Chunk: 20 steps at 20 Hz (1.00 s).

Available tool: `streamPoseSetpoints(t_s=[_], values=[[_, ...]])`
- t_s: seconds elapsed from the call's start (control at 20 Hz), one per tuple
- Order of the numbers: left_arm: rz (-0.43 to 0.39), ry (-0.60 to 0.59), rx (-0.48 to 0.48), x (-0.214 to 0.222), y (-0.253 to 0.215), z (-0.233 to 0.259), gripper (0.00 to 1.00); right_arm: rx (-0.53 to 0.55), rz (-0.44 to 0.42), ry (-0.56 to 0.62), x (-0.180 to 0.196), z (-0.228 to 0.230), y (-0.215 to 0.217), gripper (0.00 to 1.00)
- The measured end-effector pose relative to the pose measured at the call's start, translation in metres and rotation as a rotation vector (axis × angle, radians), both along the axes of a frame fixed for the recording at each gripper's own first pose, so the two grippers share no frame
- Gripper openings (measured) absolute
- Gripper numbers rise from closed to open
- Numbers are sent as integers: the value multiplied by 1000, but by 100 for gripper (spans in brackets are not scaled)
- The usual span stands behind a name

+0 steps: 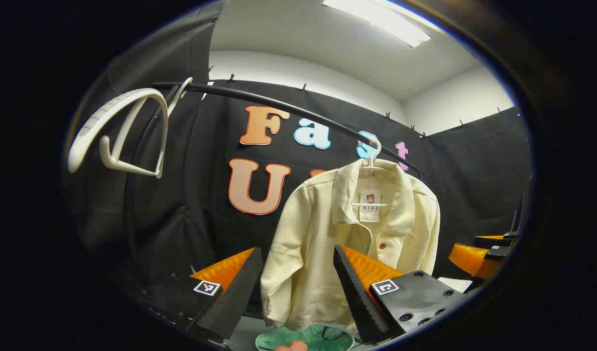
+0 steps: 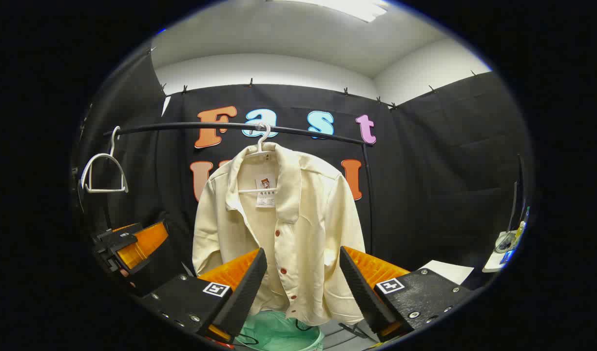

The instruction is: Grasp the clothes on the hanger with both hands and then place them into the laundry hamper below.

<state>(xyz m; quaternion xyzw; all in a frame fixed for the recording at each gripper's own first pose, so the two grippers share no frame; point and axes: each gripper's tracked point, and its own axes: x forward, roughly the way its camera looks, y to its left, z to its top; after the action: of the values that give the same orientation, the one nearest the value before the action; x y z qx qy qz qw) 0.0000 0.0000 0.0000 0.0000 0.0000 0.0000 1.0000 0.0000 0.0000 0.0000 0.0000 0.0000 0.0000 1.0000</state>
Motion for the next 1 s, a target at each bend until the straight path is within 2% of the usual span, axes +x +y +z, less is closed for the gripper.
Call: streamPoseSetpoints(t_s=[0.05, 0.4, 0.45, 0.55, 0.6, 0.65, 0.7, 1.0], values=[[0, 0, 2, 0, 0, 1, 100, 0, -1, -1, 1, 1, 0, 93], [-6, -5, 10, -3, -1, 4, 100, -1, -4, -9, -3, 1, -2, 94], [-6, -5, 11, -3, -1, 4, 96, 0, -4, -7, -3, 0, -1, 94], [-4, -6, 14, -5, 0, 5, 100, 4, -4, -4, -6, -1, -2, 94], [-3, -5, 15, -6, 1, 5, 96, 5, -4, -2, -8, -1, -2, 93], [-3, -5, 16, -8, 2, 5, 100, 6, -4, -2, -8, -1, -1, 93], [-2, -4, 18, -8, 2, 5, 96, 6, -5, -1, -9, -2, -2, 93], [16, 1, 17, -14, 10, 4, 96, 7, -5, 7, -11, -5, -2, 93]])
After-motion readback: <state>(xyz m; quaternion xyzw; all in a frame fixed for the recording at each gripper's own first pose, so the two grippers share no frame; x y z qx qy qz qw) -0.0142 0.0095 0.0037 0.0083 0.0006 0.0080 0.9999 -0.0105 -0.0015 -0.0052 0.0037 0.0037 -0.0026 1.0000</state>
